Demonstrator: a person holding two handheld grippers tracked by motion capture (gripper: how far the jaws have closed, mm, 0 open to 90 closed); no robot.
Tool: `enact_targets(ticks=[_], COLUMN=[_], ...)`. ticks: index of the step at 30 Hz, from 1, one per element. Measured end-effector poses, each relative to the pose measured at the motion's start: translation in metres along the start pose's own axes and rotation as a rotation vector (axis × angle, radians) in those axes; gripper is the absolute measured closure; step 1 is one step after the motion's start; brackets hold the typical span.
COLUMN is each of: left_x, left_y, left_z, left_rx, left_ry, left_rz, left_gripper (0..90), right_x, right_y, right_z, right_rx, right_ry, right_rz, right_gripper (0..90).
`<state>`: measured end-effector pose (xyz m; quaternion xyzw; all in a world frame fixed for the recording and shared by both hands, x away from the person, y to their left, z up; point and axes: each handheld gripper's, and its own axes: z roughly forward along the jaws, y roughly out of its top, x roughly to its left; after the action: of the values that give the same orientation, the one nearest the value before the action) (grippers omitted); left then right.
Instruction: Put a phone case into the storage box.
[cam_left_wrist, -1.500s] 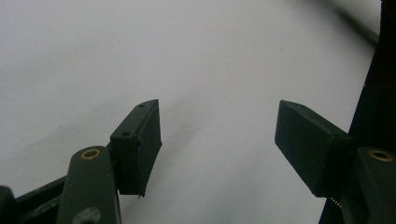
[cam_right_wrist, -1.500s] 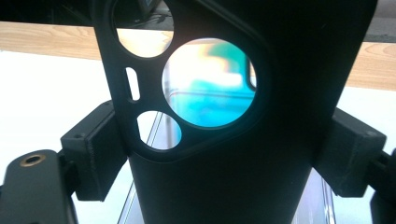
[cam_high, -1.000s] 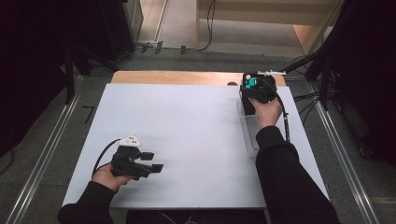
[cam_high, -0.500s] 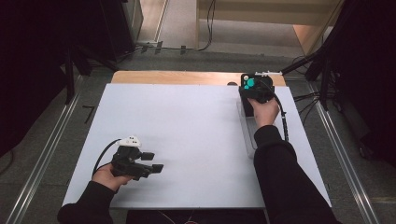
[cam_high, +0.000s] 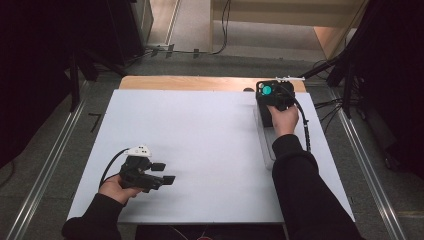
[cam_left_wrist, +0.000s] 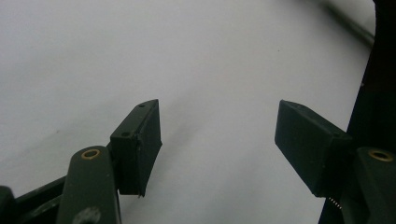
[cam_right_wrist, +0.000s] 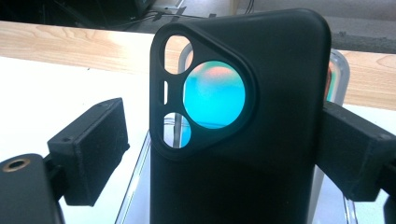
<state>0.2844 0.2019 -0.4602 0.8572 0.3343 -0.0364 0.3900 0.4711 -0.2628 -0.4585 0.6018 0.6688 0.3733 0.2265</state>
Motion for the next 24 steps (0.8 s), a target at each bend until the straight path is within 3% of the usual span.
enact_targets(ticks=[1,12,16,21,24], left_x=[0.000,0.001,0.001,0.001,0.001], left_y=[0.000,0.002,0.002,0.002,0.002], left_z=[0.000,0.000,0.000,0.000,0.001], left_rx=[-0.002,-0.010,-0.005,-0.007,-0.004], left_ry=[-0.001,0.004,0.003,0.005,0.003], left_rz=[0.001,-0.007,-0.002,-0.006,-0.002], left_gripper=[31.8,31.8,31.8,31.8,31.8], right_x=[0.000,-0.002,-0.003,-0.002,-0.002], right_y=[0.000,0.002,0.004,0.009,0.011], right_z=[0.000,-0.007,-0.014,-0.028,-0.035], right_rx=[0.002,0.009,0.003,-0.017,-0.004], right_ry=[0.005,0.029,0.067,0.052,0.061], right_rz=[0.001,0.001,0.045,0.018,0.038], right_gripper=[0.2,0.0,0.0,0.0,0.0])
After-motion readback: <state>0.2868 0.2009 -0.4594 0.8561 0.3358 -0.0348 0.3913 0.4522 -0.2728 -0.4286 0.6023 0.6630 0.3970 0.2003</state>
